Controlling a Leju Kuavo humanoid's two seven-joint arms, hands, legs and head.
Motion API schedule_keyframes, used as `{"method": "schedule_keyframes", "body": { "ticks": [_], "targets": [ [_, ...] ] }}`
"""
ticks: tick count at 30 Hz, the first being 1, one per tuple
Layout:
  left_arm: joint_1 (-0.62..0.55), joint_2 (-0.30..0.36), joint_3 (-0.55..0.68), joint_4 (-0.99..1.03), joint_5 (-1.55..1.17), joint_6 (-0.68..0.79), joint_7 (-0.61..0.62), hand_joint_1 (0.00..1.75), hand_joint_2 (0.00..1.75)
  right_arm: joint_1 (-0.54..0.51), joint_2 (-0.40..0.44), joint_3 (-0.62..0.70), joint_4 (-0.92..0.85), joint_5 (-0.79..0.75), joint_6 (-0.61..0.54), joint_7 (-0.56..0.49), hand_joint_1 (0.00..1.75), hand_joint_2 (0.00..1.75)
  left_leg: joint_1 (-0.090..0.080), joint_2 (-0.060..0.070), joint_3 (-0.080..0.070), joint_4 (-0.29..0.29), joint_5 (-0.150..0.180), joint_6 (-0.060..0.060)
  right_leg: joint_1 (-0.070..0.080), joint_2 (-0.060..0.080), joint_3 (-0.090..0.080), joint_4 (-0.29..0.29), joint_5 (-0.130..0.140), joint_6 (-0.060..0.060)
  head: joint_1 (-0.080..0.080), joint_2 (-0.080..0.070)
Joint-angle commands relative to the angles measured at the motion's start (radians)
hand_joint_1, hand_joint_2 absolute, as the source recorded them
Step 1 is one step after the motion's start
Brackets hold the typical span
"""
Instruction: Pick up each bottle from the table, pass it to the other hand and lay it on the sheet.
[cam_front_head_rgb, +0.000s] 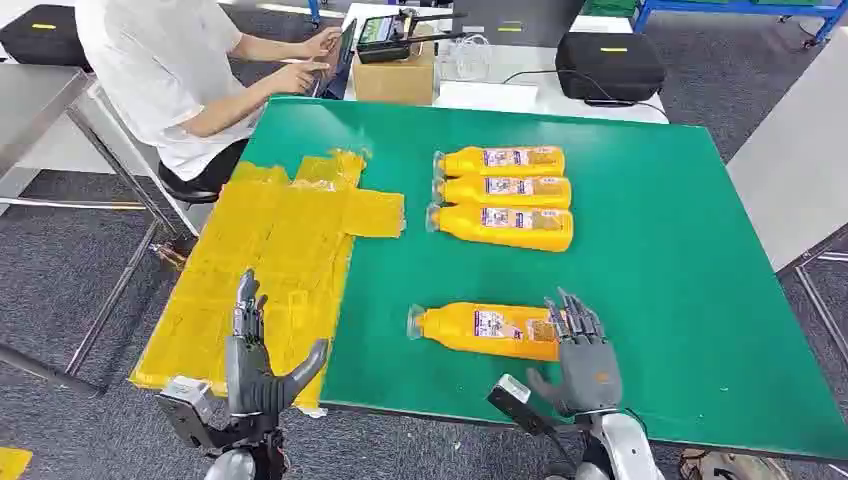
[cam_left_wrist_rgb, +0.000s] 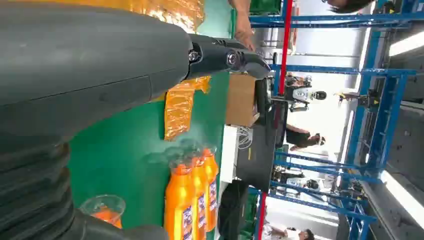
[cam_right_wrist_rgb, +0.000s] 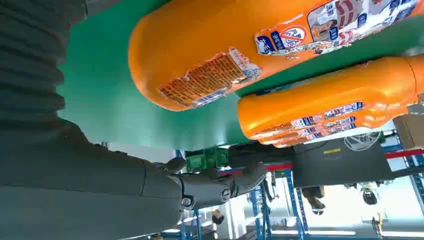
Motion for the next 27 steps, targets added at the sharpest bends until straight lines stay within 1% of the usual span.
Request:
{"method": "schedule_keyframes", "body": {
  "ticks": [1,2,3,4,5,8,9,11,14,16,17,18,19,21,22,24,27],
  "targets": [
    [-0.039,0.009,0.005,0.064,-0.003,-0.003,0.008,0.0,1.75,-0.082,-0.007,0.019,0.139,-0.008,0.02,-0.009,0.0,1.75,0.0,0.0,0.003,-0.003,0.0,0.002,0.001,0.001,0.003,-0.003,0.0,-0.004,0.0,0.0],
    [-0.04,0.009,0.005,0.065,-0.002,-0.003,0.008,0.0,1.75,-0.086,-0.008,0.021,0.145,-0.007,0.024,-0.009,0.0,1.75,0.0,0.0,0.005,-0.004,0.0,0.003,0.002,0.001,0.005,-0.004,0.0,-0.005,0.0,0.0],
    [-0.043,0.01,0.003,0.068,-0.002,-0.005,0.009,0.0,1.75,-0.093,-0.006,0.023,0.16,-0.007,0.029,-0.009,0.0,1.75,0.0,0.0,0.003,-0.003,0.0,0.002,0.001,0.001,0.002,-0.002,0.0,-0.004,0.0,0.0],
    [-0.045,0.01,0.002,0.072,-0.001,-0.006,0.01,0.0,1.75,-0.1,-0.004,0.027,0.173,-0.007,0.034,-0.009,0.0,1.75,0.0,0.0,0.004,-0.004,0.0,0.003,0.001,0.001,0.004,-0.004,0.001,-0.005,0.0,0.0],
    [-0.048,0.01,0.001,0.076,-0.001,-0.006,0.01,0.0,1.75,-0.111,-0.009,0.038,0.191,-0.002,0.047,-0.008,0.0,1.75,0.0,0.0,0.003,-0.003,0.0,0.002,0.001,0.001,0.003,-0.003,0.001,-0.004,0.0,0.0],
    [-0.05,0.01,0.001,0.073,0.001,-0.007,0.012,0.0,1.75,-0.141,-0.025,0.068,0.228,0.016,0.124,0.029,0.0,1.75,0.0,0.0,0.003,-0.003,0.001,0.003,0.001,0.001,0.003,-0.004,0.002,-0.005,0.0,0.0],
    [-0.049,0.011,0.003,0.071,0.001,-0.007,0.013,0.0,1.75,-0.149,-0.031,0.071,0.235,0.017,0.137,0.034,0.0,1.75,0.0,0.0,0.002,-0.002,0.0,0.002,0.001,0.001,0.002,-0.002,0.001,-0.003,0.0,0.0],
    [-0.048,0.01,0.005,0.069,0.001,-0.008,0.014,0.0,1.75,-0.164,-0.037,0.077,0.249,0.033,0.141,0.047,0.0,1.75,0.0,0.0,0.003,-0.004,0.001,0.004,0.001,0.001,0.003,-0.004,0.001,-0.005,0.0,0.0],
    [-0.047,0.01,0.006,0.07,0.001,-0.008,0.015,0.0,1.75,-0.175,-0.038,0.078,0.255,0.033,0.147,0.046,0.0,1.75,0.0,0.001,0.003,-0.002,0.0,0.003,0.001,0.001,0.002,-0.002,0.001,-0.004,0.0,0.0],
    [-0.05,0.01,0.004,0.074,0.0,-0.01,0.016,0.0,1.75,-0.186,-0.038,0.079,0.272,0.027,0.156,0.045,0.0,1.75,0.0,0.0,0.005,-0.005,0.0,0.004,0.002,0.001,0.004,-0.005,0.001,-0.006,0.0,0.0],
    [-0.052,0.011,0.002,0.077,0.0,-0.012,0.017,0.0,1.75,-0.199,-0.038,0.081,0.286,0.02,0.153,0.042,0.0,1.75,0.0,0.0,0.003,-0.003,0.0,0.003,0.001,0.0,0.003,-0.003,0.0,-0.004,0.0,0.0],
    [-0.054,0.011,0.001,0.079,0.005,-0.019,0.018,0.0,1.75,-0.216,-0.037,0.083,0.306,0.004,0.151,0.026,0.0,1.75,0.0,-0.001,0.004,-0.004,0.0,0.003,0.001,0.0,0.004,-0.004,0.0,-0.005,0.0,0.0],
    [-0.057,0.012,-0.005,0.081,0.011,-0.03,0.017,0.0,1.75,-0.227,-0.036,0.081,0.32,-0.027,0.134,-0.009,0.0,1.75,0.0,0.0,0.002,-0.002,0.0,0.002,0.001,0.001,0.001,-0.002,0.001,-0.003,0.0,0.0],
    [-0.065,0.009,-0.011,0.088,0.016,-0.032,0.017,0.0,1.75,-0.256,-0.033,0.095,0.372,-0.027,0.124,-0.03,0.0,1.75,0.0,0.0,0.004,-0.003,0.001,0.003,0.002,0.001,0.003,-0.004,0.001,-0.005,0.0,0.0],
    [-0.067,0.009,-0.014,0.09,0.016,-0.032,0.017,0.0,1.75,-0.264,-0.029,0.097,0.384,-0.029,0.116,-0.036,0.0,1.75,0.0,0.0,0.002,-0.002,0.0,0.002,0.0,0.001,0.001,-0.002,0.001,-0.003,0.0,0.0],
    [-0.07,0.01,-0.016,0.091,0.017,-0.032,0.017,0.0,1.75,-0.272,-0.019,0.098,0.399,-0.034,0.114,-0.04,0.0,1.75,0.0,0.0,0.004,-0.004,0.001,0.003,0.001,0.001,0.003,-0.004,0.002,-0.005,0.0,0.0],
    [-0.071,0.015,-0.016,0.087,0.016,-0.031,0.017,0.0,1.75,-0.294,-0.001,0.121,0.43,-0.029,0.122,-0.047,0.0,1.75,0.0,0.0,0.003,-0.002,0.0,0.002,0.001,0.001,0.002,-0.002,0.001,-0.004,0.0,0.0]
  ]
}}
